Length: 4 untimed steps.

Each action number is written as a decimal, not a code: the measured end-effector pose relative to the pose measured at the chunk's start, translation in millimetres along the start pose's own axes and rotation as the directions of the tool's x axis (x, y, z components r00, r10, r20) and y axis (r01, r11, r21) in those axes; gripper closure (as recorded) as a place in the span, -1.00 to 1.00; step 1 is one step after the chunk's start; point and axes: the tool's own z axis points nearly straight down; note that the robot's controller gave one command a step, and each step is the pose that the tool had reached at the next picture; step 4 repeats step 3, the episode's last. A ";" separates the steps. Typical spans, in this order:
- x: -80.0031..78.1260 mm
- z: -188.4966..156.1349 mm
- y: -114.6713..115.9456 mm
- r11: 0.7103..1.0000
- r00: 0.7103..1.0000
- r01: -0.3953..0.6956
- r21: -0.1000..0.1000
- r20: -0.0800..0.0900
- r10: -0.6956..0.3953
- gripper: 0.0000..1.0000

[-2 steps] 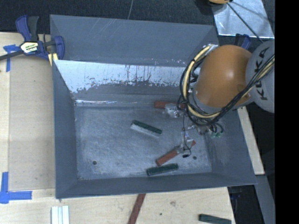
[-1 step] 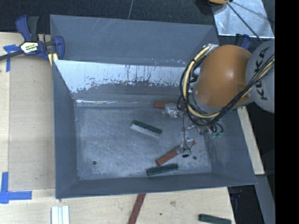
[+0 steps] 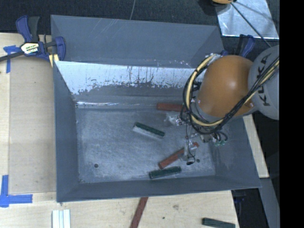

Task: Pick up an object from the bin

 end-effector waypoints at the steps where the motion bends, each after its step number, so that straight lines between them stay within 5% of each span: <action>1: 44.9 79.9 -26.5 0.978 0.978 0.211 -0.004 -0.006 -0.211 1.00; 2: 44.9 79.9 -26.5 0.978 0.978 0.211 -0.004 -0.006 -0.211 1.00; 3: 45.6 -66.6 -16.6 0.974 0.974 0.225 -0.004 -0.006 -0.225 1.00; 4: 45.6 -66.6 -16.6 0.974 0.974 0.225 -0.004 -0.006 -0.225 1.00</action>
Offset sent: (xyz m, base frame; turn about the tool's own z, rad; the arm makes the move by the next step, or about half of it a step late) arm 0.0000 0.0000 0.0000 0.0000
